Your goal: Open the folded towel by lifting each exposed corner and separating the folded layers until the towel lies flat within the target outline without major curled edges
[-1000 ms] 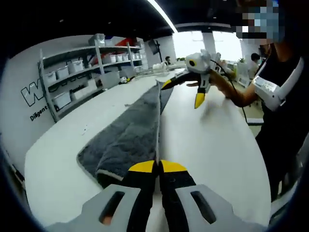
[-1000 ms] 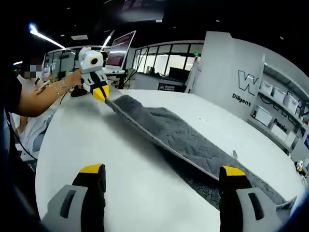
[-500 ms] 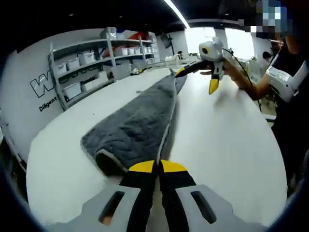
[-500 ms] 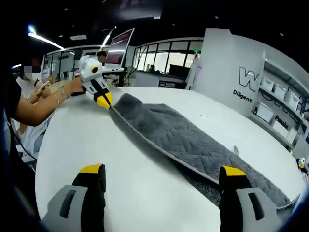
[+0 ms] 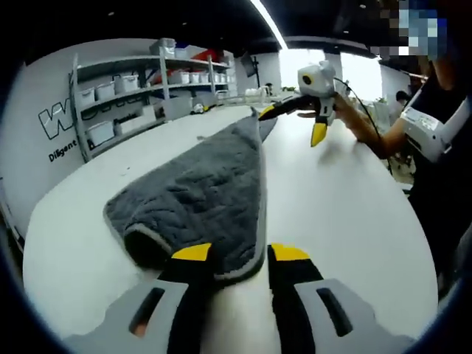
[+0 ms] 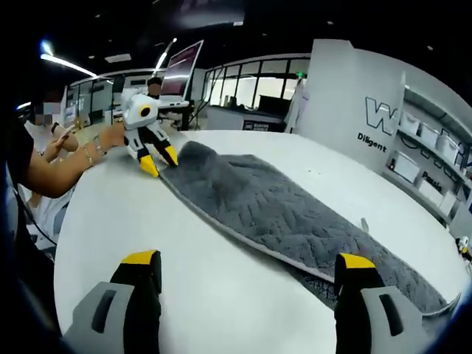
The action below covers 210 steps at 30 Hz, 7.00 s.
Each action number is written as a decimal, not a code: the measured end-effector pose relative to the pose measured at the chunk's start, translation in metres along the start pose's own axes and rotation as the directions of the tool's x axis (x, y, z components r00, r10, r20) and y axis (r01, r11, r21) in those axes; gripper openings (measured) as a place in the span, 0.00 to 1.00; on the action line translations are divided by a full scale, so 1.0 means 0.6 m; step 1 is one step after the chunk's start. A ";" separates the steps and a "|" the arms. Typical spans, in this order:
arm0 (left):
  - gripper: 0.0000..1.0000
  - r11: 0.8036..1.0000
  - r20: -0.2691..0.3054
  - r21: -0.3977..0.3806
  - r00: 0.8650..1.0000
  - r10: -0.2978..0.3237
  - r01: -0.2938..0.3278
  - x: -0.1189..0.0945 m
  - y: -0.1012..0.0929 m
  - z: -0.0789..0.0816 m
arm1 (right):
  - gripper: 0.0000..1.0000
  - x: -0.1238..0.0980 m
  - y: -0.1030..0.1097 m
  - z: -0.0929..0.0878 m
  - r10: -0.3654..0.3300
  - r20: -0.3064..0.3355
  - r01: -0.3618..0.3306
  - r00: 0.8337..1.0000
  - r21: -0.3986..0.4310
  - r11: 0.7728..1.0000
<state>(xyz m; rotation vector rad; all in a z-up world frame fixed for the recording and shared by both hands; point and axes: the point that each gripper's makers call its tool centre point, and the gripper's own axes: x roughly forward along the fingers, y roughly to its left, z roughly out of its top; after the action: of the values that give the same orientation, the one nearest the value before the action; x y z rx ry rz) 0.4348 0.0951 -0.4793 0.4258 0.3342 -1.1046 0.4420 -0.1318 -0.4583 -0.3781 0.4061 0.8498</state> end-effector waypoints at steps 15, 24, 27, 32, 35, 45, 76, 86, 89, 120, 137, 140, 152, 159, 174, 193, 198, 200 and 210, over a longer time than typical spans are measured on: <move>0.99 0.990 0.217 -0.138 0.976 0.007 0.024 0.001 -0.031 0.084 | 0.99 0.006 -0.003 -0.015 0.010 -0.024 -0.009 1.000 0.045 0.999; 0.99 0.970 0.332 -0.226 0.929 0.166 -0.093 -0.029 0.017 0.112 | 0.99 -0.002 -0.026 -0.015 -0.016 -0.025 0.017 1.000 0.051 0.999; 0.99 0.969 0.304 -0.222 0.936 0.177 -0.111 -0.031 0.022 0.098 | 0.99 -0.021 -0.056 -0.016 -0.044 -0.023 0.046 0.999 0.066 0.997; 0.99 0.957 0.302 -0.268 0.933 0.196 -0.114 -0.035 0.037 0.088 | 0.99 -0.078 -0.124 0.003 -0.150 0.037 0.145 0.988 0.105 0.984; 0.99 0.958 0.297 -0.255 0.933 0.204 -0.128 -0.038 0.037 0.088 | 0.99 -0.113 -0.168 -0.002 -0.231 0.025 0.227 0.973 0.117 0.967; 0.99 0.966 0.321 -0.236 0.931 0.176 -0.101 -0.039 0.027 0.097 | 0.91 -0.229 -0.309 -0.026 -0.437 0.008 0.423 0.900 0.228 0.877; 0.99 0.971 0.270 -0.209 0.947 0.173 -0.118 -0.031 0.021 0.083 | 0.35 -0.264 -0.620 -0.234 -0.674 -0.371 0.742 0.638 0.528 0.412; 0.99 0.971 0.262 -0.209 0.950 0.170 -0.116 -0.030 0.020 0.079 | 0.00 -0.256 -0.608 -0.247 -0.636 -0.345 0.704 0.690 0.523 0.480; 0.99 0.972 0.262 -0.206 0.951 0.166 -0.113 -0.029 0.017 0.080 | 0.00 -0.256 -0.603 -0.243 -0.631 -0.333 0.695 0.701 0.515 0.501; 0.99 0.985 0.241 -0.152 0.963 0.120 -0.085 -0.027 -0.007 0.081 | 0.00 -0.399 -0.462 -0.175 -0.691 -0.148 0.681 0.707 0.404 0.611; 0.99 0.989 0.253 -0.132 0.963 0.097 -0.065 -0.027 -0.014 0.088 | 0.00 -0.459 -0.389 -0.242 -0.708 -0.170 0.701 0.686 0.417 0.578; 0.99 0.990 0.255 -0.127 0.963 0.089 -0.058 -0.027 -0.017 0.089 | 0.00 -0.461 -0.382 -0.261 -0.705 -0.191 0.707 0.683 0.419 0.570; 0.98 0.995 0.270 -0.099 0.963 0.010 0.017 -0.019 -0.044 0.093 | 0.00 -0.460 -0.342 -0.327 -0.689 -0.259 0.718 0.677 0.439 0.540; 0.97 0.994 0.283 -0.105 0.959 0.012 0.018 -0.022 -0.044 0.096 | 0.00 -0.460 -0.316 -0.335 -0.685 -0.260 0.714 0.680 0.445 0.540; 0.94 0.994 0.277 -0.100 0.961 -0.007 0.036 -0.018 -0.051 0.092 | 0.11 -0.484 -0.287 -0.380 -0.687 -0.324 0.747 0.650 0.434 0.503; 0.87 0.988 0.251 -0.145 0.968 -0.012 0.050 -0.016 -0.048 0.079 | 0.93 -0.538 -0.261 -0.351 -0.733 -0.370 0.808 0.571 0.413 0.421; 0.82 0.986 0.223 -0.165 0.975 0.003 0.035 -0.012 -0.044 0.071 | 0.99 -0.519 -0.245 -0.323 -0.710 -0.314 0.757 0.630 0.453 0.471; 0.78 0.990 0.200 -0.137 0.980 0.011 0.017 -0.009 -0.044 0.065 | 0.99 -0.505 -0.231 -0.310 -0.707 -0.295 0.746 0.643 0.453 0.489; 0.39 0.988 0.139 -0.148 0.990 -0.024 0.045 0.001 -0.054 0.047 | 0.99 -0.472 -0.196 -0.283 -0.652 -0.261 0.688 0.712 0.445 0.573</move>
<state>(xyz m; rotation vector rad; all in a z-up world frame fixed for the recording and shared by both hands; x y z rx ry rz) 0.4071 0.0684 -0.4606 0.2095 0.3021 -1.1278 0.3332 -0.4648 -0.4479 -0.0315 0.4889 -0.0556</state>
